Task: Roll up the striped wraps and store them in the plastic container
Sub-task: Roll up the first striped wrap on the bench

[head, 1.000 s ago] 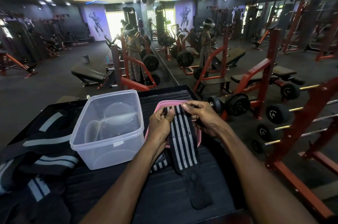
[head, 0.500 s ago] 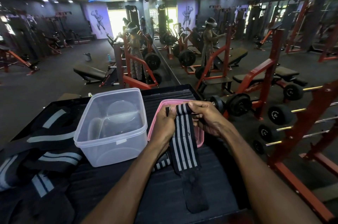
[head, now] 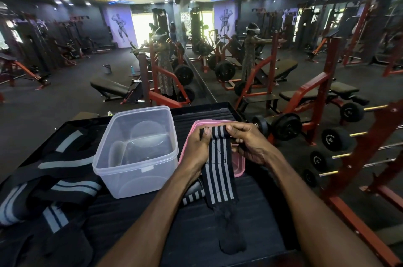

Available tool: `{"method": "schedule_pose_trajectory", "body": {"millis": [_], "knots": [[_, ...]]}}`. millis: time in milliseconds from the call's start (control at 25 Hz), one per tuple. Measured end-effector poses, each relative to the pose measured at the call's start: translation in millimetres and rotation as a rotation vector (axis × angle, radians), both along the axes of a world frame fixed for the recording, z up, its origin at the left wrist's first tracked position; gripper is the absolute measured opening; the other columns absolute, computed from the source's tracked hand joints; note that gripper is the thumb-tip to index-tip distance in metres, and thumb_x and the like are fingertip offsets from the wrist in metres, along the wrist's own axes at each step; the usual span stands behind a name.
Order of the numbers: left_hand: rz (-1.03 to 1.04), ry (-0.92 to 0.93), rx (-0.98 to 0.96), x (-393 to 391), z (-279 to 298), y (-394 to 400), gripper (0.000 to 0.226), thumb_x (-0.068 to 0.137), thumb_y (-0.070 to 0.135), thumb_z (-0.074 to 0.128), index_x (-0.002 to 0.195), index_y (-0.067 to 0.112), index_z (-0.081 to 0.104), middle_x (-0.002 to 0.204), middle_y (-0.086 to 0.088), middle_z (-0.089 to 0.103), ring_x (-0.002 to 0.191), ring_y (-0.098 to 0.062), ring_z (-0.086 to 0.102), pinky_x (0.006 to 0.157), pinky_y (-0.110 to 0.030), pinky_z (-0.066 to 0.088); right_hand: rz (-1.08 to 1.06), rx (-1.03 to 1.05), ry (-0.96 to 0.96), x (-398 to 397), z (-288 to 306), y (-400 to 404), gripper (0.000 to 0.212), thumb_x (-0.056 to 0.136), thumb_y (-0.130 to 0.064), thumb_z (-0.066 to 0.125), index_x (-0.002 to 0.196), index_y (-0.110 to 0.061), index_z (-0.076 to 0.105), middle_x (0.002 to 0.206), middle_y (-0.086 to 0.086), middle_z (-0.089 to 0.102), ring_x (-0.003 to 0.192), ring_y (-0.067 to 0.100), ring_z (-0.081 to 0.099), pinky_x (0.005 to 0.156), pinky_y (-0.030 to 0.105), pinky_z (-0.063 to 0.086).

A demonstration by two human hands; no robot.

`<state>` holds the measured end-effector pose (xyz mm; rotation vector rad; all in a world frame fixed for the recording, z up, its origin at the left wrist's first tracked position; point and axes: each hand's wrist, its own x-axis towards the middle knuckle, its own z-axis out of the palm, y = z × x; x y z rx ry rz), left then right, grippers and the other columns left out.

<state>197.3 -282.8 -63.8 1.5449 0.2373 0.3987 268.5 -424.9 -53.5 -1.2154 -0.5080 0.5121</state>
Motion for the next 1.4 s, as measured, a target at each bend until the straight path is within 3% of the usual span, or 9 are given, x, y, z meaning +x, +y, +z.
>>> {"method": "schedule_pose_trajectory", "body": {"millis": [160, 280, 440, 560, 800, 960, 1080, 1160, 1400], "knots": [[0.089, -0.090, 0.042, 0, 0, 0, 0.027, 0.096, 0.009, 0.061, 0.098, 0.033, 0.073, 0.104, 0.003, 0.075, 0.102, -0.016, 0.070, 0.096, -0.038, 0.055, -0.051, -0.075, -0.098, 5, -4, 0, 0.029, 0.088, -0.015, 0.069, 0.114, 0.000, 0.071, 0.097, 0.021, 0.071, 0.077, 0.023, 0.069, 0.062, 0.030, 0.055], [0.034, -0.088, -0.044, 2, 2, 1, 0.016, 0.094, 0.018, 0.064, 0.103, 0.024, 0.076, 0.107, -0.005, 0.076, 0.105, -0.023, 0.071, 0.099, -0.047, 0.054, -0.086, -0.016, -0.124, 11, -6, -1, 0.025, 0.087, 0.002, 0.068, 0.111, -0.001, 0.073, 0.112, 0.025, 0.071, 0.101, 0.032, 0.070, 0.086, 0.037, 0.058], [0.017, -0.030, -0.031, 5, 0, 2, 0.020, 0.094, 0.035, 0.061, 0.094, 0.024, 0.078, 0.100, -0.006, 0.078, 0.099, -0.026, 0.073, 0.098, -0.052, 0.053, -0.078, 0.020, -0.091, 13, -5, -2, 0.029, 0.084, 0.012, 0.064, 0.109, 0.000, 0.073, 0.100, 0.014, 0.075, 0.089, 0.023, 0.072, 0.075, 0.025, 0.056], [0.022, -0.033, -0.020, 4, -3, 4, 0.016, 0.098, 0.025, 0.060, 0.095, 0.028, 0.076, 0.099, -0.002, 0.078, 0.097, -0.021, 0.074, 0.097, -0.047, 0.055, -0.051, 0.022, -0.028, 15, -7, 0, 0.022, 0.084, -0.003, 0.071, 0.105, -0.007, 0.075, 0.091, 0.012, 0.069, 0.075, 0.020, 0.054, 0.069, 0.023, 0.050], [-0.071, 0.009, -0.254, 4, 3, -2, 0.016, 0.098, 0.011, 0.057, 0.100, 0.005, 0.072, 0.098, -0.017, 0.076, 0.094, -0.029, 0.073, 0.089, -0.040, 0.058, -0.125, -0.005, -0.057, 11, -2, -1, 0.021, 0.087, 0.009, 0.064, 0.107, 0.006, 0.068, 0.091, 0.014, 0.072, 0.081, 0.021, 0.070, 0.069, 0.025, 0.058], [-0.004, 0.028, -0.101, 9, -5, 2, 0.017, 0.096, 0.021, 0.062, 0.098, 0.013, 0.076, 0.096, -0.012, 0.078, 0.097, -0.030, 0.074, 0.098, -0.051, 0.054, -0.086, -0.001, -0.051, 12, -3, 0, 0.026, 0.082, 0.004, 0.070, 0.108, 0.002, 0.071, 0.100, 0.019, 0.069, 0.087, 0.024, 0.068, 0.077, 0.029, 0.059], [0.034, 0.014, -0.069, 9, -7, 3, 0.018, 0.097, 0.012, 0.058, 0.103, 0.018, 0.074, 0.098, -0.007, 0.078, 0.097, -0.026, 0.074, 0.097, -0.050, 0.054, -0.073, -0.011, -0.008, 11, -3, 2, 0.022, 0.084, -0.011, 0.074, 0.104, -0.002, 0.072, 0.089, 0.015, 0.065, 0.068, 0.013, 0.061, 0.060, 0.021, 0.053], [0.008, -0.020, -0.095, 9, -3, 1, 0.022, 0.097, 0.006, 0.058, 0.106, 0.018, 0.073, 0.104, -0.008, 0.077, 0.103, -0.026, 0.072, 0.100, -0.047, 0.053, -0.131, -0.023, -0.036, 9, -1, 1, 0.017, 0.088, -0.002, 0.069, 0.104, 0.002, 0.070, 0.084, 0.011, 0.067, 0.064, 0.012, 0.065, 0.054, 0.019, 0.052], [-0.046, 0.011, -0.283, 11, -3, 1, 0.018, 0.096, 0.016, 0.063, 0.106, 0.004, 0.071, 0.104, -0.020, 0.075, 0.102, -0.034, 0.072, 0.099, -0.050, 0.053, -0.091, 0.015, -0.120, 7, 1, -1, 0.030, 0.082, 0.018, 0.062, 0.107, 0.005, 0.069, 0.091, 0.010, 0.074, 0.085, 0.018, 0.072, 0.074, 0.025, 0.059]]}}
